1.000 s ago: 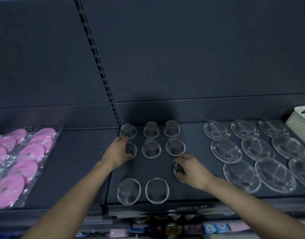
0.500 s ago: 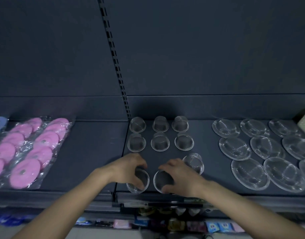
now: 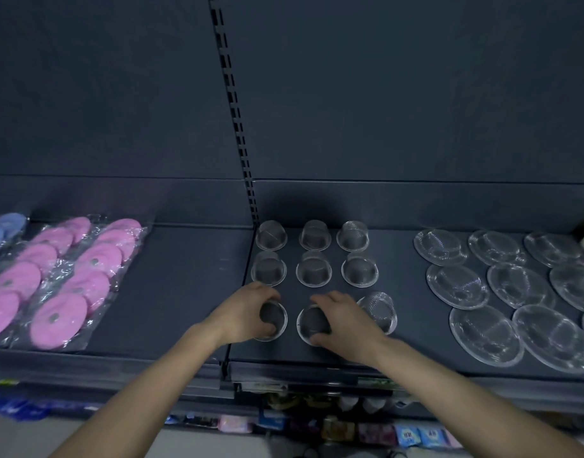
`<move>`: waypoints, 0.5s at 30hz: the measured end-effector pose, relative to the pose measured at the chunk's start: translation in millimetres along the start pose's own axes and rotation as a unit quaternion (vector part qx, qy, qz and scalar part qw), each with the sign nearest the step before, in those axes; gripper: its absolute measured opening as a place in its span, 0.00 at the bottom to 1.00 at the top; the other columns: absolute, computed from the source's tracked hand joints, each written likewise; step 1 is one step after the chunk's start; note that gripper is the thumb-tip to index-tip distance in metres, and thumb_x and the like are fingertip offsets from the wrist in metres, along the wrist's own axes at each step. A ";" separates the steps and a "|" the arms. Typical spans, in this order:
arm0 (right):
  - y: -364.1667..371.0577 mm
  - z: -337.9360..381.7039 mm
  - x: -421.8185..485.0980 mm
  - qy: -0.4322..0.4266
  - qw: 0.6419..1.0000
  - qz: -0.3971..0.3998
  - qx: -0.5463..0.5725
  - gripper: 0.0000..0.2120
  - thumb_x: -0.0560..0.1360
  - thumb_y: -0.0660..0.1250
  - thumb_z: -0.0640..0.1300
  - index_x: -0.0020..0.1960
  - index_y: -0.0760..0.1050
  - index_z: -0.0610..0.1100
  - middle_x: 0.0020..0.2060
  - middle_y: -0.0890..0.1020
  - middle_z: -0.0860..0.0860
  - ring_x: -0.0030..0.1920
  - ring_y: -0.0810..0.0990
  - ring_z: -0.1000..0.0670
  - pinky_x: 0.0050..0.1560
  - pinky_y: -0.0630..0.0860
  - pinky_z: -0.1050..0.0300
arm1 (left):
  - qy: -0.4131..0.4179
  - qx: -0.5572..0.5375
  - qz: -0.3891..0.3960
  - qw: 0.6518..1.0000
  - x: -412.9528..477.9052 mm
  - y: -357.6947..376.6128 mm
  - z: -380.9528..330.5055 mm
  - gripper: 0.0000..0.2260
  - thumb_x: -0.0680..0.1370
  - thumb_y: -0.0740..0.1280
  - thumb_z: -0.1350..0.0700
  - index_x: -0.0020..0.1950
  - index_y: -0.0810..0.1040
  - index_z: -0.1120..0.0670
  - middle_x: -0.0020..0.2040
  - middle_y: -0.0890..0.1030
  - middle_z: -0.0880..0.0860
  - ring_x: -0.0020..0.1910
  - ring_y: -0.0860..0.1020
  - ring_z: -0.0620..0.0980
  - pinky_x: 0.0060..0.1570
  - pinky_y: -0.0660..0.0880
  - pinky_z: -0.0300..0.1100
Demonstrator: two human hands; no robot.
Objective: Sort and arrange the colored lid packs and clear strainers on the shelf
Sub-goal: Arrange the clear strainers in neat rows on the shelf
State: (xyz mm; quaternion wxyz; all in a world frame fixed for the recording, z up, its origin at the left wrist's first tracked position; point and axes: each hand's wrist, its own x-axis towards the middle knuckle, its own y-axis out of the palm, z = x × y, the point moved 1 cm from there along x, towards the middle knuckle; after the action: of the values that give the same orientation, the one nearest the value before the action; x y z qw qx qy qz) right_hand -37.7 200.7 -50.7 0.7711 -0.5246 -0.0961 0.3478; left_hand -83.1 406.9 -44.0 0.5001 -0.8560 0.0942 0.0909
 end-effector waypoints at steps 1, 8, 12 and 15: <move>0.8 0.5 0.3 0.000 1.000 -0.003 -0.001 0.35 0.71 0.70 0.52 0.73 0.61 0.48 0.66 0.68 0.48 0.66 0.65 0.45 0.65 0.67 0.53 | -0.003 -0.001 -0.002 1.000 0.0 1.0 -0.1 0.22 0.67 0.72 0.52 0.60 0.74 0.48 0.54 0.70 0.44 0.56 0.71 0.45 0.56 0.70 0.37; -16.1 -1.8 -11.6 -0.026 0.998 -0.017 0.045 0.40 0.69 0.72 0.55 0.75 0.57 0.50 0.69 0.65 0.51 0.69 0.59 0.49 0.68 0.60 0.59 | 0.002 -0.020 -0.020 1.000 -2.6 0.3 -12.7 0.31 0.69 0.73 0.45 0.70 0.68 0.49 0.63 0.68 0.45 0.65 0.66 0.44 0.62 0.65 0.35; -37.7 -33.0 -29.1 0.010 0.997 -0.068 0.017 0.34 0.72 0.71 0.53 0.73 0.62 0.49 0.69 0.66 0.51 0.70 0.58 0.49 0.70 0.60 0.57 | 0.033 -0.012 -0.022 0.999 -1.0 3.1 -31.5 0.34 0.69 0.72 0.41 0.72 0.65 0.46 0.67 0.67 0.43 0.68 0.62 0.42 0.64 0.62 0.35; -40.8 -54.8 -40.2 0.072 0.995 -0.066 0.004 0.34 0.72 0.71 0.49 0.74 0.61 0.49 0.69 0.67 0.49 0.69 0.60 0.46 0.69 0.62 0.55 | 0.064 0.008 -0.015 0.998 1.4 12.2 -48.1 0.35 0.69 0.72 0.41 0.72 0.65 0.47 0.67 0.68 0.44 0.67 0.63 0.43 0.65 0.62 0.36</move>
State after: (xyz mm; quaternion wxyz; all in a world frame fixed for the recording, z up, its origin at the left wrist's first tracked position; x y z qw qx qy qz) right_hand -21.5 125.9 -29.9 0.7991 -0.5381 -0.0734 0.2581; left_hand -81.9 359.0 -31.4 0.5012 -0.8574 0.1137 0.0277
